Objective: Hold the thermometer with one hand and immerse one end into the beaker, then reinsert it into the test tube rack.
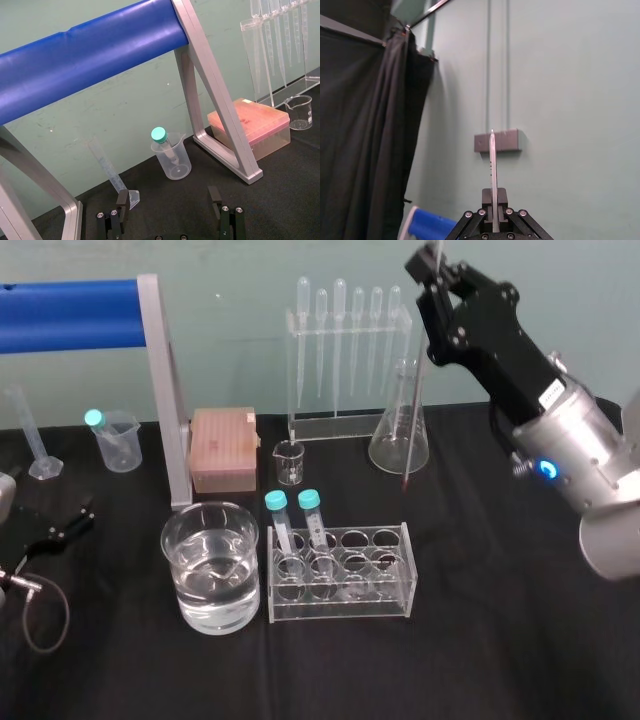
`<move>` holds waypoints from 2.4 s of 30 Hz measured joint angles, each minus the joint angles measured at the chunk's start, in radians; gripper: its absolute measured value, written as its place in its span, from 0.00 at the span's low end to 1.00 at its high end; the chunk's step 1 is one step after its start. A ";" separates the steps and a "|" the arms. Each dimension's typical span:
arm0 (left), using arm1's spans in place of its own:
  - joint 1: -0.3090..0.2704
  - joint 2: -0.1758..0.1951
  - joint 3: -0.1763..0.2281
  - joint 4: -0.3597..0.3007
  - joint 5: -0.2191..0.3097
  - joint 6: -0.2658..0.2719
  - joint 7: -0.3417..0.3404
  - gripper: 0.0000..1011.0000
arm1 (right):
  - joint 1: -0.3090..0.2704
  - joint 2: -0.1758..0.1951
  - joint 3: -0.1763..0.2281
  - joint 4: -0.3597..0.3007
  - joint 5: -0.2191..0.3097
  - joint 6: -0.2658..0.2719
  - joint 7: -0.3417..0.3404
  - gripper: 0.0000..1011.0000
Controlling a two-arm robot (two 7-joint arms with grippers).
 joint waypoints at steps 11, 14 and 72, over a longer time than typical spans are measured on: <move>0.000 0.000 0.000 0.000 0.000 0.000 0.000 1.00 | -0.059 -0.017 0.016 0.040 0.005 0.025 -0.005 0.06; 0.000 0.000 0.000 0.000 0.000 0.000 0.000 1.00 | -0.057 -0.021 0.014 0.060 0.009 0.029 0.003 0.06; 0.000 0.000 0.000 0.000 0.000 0.000 0.000 1.00 | 0.071 -0.083 -0.092 0.384 -0.021 0.013 0.110 0.06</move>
